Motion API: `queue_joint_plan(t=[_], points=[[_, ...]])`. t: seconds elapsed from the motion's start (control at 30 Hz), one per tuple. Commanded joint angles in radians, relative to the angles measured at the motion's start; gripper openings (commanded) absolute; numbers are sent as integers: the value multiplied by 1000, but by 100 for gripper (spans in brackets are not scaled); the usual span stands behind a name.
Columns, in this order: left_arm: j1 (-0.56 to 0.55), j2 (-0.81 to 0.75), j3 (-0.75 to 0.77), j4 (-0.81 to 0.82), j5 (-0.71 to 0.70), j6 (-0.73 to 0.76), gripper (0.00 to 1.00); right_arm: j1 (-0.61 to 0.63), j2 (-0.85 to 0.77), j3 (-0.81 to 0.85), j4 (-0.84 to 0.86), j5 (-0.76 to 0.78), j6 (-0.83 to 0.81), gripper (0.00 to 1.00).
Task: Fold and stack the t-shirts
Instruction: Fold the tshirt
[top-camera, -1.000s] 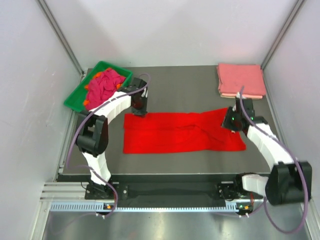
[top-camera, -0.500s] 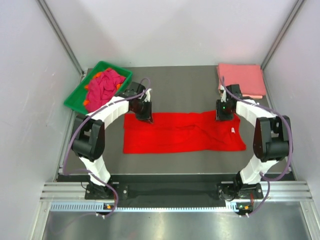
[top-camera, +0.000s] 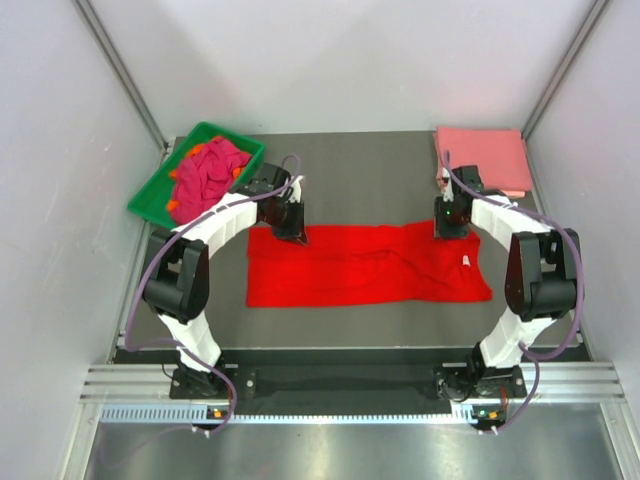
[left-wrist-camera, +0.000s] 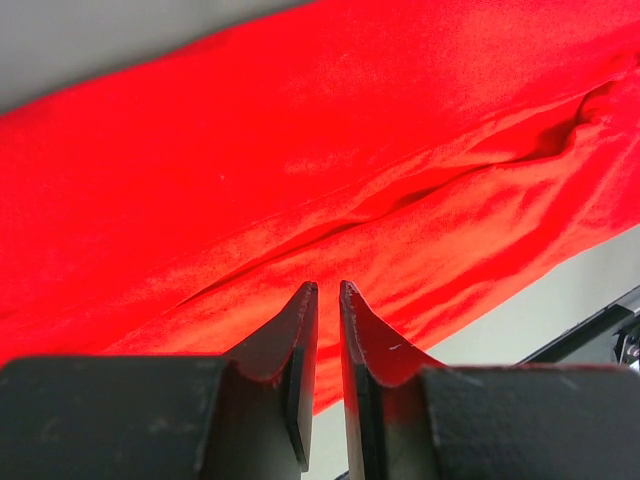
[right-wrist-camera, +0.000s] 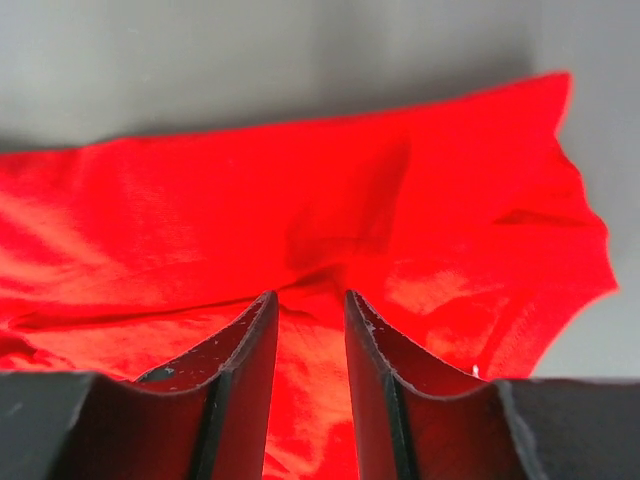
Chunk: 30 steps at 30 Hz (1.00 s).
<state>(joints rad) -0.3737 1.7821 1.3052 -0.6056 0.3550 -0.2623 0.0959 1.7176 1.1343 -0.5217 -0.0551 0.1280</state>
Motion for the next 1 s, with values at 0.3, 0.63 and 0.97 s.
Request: queue_joint_plan(t=[0.3,0.63,0.97], points=[[2,-56,-17,32,-22,14,19,74,31,53,-57,192,248,36],[1,-59,-24,36,-21,11,19,97,63,81,-74,235,302,33],[-10,-79,-32,41,-22,0,19,136,-48,55,-112,244,280,0]])
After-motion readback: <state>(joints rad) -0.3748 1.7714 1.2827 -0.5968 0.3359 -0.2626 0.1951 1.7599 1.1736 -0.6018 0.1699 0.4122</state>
